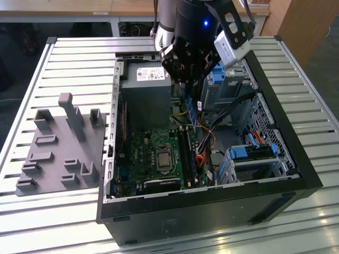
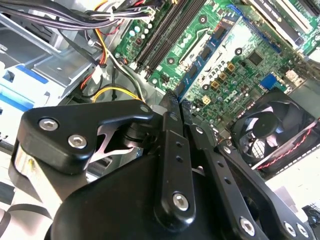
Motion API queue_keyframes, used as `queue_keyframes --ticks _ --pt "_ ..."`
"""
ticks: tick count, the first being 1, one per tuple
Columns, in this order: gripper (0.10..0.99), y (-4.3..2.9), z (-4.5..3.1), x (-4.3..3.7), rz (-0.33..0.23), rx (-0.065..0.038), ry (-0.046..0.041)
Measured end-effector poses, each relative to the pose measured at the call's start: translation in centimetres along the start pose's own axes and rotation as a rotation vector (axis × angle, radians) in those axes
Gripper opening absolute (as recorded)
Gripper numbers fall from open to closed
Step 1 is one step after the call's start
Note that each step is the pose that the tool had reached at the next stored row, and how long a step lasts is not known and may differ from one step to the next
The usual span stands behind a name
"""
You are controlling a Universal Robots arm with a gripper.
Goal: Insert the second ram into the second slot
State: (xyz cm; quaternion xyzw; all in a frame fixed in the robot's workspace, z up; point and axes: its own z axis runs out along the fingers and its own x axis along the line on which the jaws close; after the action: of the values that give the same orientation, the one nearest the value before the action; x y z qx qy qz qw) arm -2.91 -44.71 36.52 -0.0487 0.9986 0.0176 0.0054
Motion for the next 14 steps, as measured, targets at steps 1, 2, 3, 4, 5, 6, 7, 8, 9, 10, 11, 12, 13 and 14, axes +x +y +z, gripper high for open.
queue_keyframes --ticks 1,2,3,4,5,6,7,8,9,10,11,12,13,14 --pt "0.137 -0.03 0.12 0.00 0.000 0.000 0.0000" --pt "0.137 -0.05 0.25 0.01 0.001 0.000 0.0000" --pt "0.137 -0.06 0.35 0.01 0.004 0.000 -0.0001" --pt "0.137 -0.07 0.44 0.01 0.012 0.000 -0.0004" --pt "0.137 -0.07 0.50 0.00 0.024 0.001 -0.0008" --pt "0.137 -0.07 0.58 0.00 0.039 0.001 -0.0013" --pt "0.137 -0.07 0.64 0.00 0.052 0.001 -0.0017" --pt "0.137 -0.08 0.70 0.01 0.057 0.001 -0.0019" --pt "0.137 -0.09 0.78 0.01 0.057 0.001 -0.0020" --pt "0.137 -0.09 0.84 0.01 0.058 0.001 -0.0020" --pt "0.137 -0.09 0.90 0.01 0.058 0.001 -0.0019" --pt "0.137 -0.09 0.96 0.01 0.058 0.001 -0.0019" --pt "0.137 -0.10 1.02 0.01 0.058 0.001 -0.0019" --pt "0.137 -0.10 1.06 0.02 0.058 0.001 -0.0019"
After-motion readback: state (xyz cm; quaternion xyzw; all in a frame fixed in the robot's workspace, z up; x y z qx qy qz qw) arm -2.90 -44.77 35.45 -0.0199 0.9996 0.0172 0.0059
